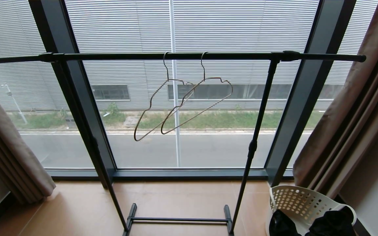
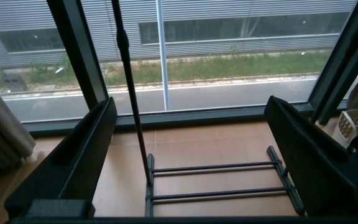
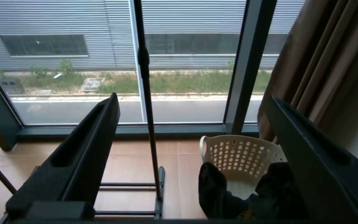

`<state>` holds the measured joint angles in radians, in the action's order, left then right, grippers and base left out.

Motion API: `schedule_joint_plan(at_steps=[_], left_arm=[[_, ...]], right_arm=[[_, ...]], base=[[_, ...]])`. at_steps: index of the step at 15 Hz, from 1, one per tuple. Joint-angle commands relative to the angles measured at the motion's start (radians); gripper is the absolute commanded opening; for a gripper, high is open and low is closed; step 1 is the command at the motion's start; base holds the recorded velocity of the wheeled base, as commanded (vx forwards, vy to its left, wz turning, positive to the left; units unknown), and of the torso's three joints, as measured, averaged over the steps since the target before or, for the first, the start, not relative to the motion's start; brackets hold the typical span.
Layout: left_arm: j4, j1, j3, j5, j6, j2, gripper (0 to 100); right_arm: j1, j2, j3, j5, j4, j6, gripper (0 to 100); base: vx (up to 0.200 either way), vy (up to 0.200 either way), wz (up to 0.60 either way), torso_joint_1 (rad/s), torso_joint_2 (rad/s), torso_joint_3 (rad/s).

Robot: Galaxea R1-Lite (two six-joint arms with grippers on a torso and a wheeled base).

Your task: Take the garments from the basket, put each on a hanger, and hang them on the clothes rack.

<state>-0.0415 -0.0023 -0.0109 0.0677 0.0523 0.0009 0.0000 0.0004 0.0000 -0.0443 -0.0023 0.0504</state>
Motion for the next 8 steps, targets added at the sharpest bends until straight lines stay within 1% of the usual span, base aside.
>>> schedule_joint_plan(at_steps=[1, 5, 8], left_arm=[[0.000, -0.001, 0.000, 0.000, 0.000, 0.001, 100], [0.000, 0.001, 0.000, 0.000, 0.000, -0.001, 100], [0.000, -0.001, 0.000, 0.000, 0.000, -0.001, 100]], right_arm=[[0.000, 0.001, 0.000, 0.000, 0.001, 0.000, 100], [0.000, 0.001, 0.000, 0.001, 0.001, -0.003, 100], [0.000, 0.001, 0.000, 0.001, 0.001, -0.001, 100]], base=[[0.000, 0.000, 0.00, -0.183, 0.55, 0.354], [0.000, 0.000, 0.00, -0.177, 0.53, 0.354], [0.000, 0.000, 0.00, -0.147, 0.50, 0.357]])
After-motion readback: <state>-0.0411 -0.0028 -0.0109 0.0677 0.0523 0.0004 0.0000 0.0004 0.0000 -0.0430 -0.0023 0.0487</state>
